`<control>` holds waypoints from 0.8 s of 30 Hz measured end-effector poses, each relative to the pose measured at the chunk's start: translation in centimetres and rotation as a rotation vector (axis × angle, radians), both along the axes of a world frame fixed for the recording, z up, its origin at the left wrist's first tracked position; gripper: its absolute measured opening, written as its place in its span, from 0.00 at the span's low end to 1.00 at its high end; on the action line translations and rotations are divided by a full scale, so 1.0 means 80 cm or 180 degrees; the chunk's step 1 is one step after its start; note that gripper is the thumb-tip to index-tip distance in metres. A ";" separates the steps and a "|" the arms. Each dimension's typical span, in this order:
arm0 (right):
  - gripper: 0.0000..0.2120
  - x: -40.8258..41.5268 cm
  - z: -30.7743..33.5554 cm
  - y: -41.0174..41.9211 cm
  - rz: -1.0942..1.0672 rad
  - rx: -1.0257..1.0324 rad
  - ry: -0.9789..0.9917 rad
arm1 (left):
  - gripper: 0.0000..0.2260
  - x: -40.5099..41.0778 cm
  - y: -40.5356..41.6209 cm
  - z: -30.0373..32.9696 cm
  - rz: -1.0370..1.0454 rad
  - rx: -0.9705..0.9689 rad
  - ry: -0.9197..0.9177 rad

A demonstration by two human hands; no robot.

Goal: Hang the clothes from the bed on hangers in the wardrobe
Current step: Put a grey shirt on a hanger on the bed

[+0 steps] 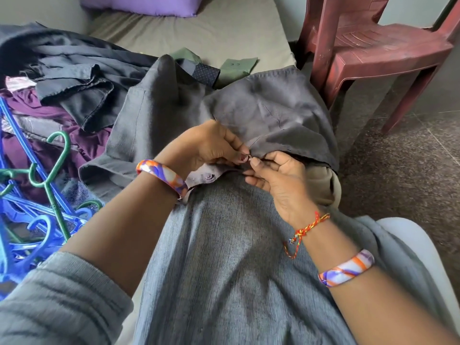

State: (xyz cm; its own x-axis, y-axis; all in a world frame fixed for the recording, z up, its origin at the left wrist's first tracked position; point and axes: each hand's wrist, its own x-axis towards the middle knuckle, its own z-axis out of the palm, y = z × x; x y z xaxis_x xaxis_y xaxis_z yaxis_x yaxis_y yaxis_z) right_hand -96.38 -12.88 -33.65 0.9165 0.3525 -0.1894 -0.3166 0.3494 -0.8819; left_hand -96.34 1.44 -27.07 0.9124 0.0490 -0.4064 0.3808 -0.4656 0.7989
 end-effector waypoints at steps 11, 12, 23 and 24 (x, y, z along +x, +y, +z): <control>0.14 0.006 0.001 0.017 0.0136 -0.0366 0.0058 | 0.09 -0.002 -0.011 -0.019 -0.0755 0.2293 -0.1513; 0.15 0.004 0.002 0.019 0.0197 -0.0356 0.0006 | 0.11 -0.001 -0.012 -0.015 -0.0790 0.2433 -0.1555; 0.09 0.029 -0.008 -0.003 -0.0437 0.0834 0.1366 | 0.17 0.015 -0.009 -0.002 -0.0986 0.2132 -0.0838; 0.09 0.033 -0.007 -0.004 -0.0493 0.0865 0.1345 | 0.20 0.018 -0.012 0.000 -0.1293 0.2117 -0.0437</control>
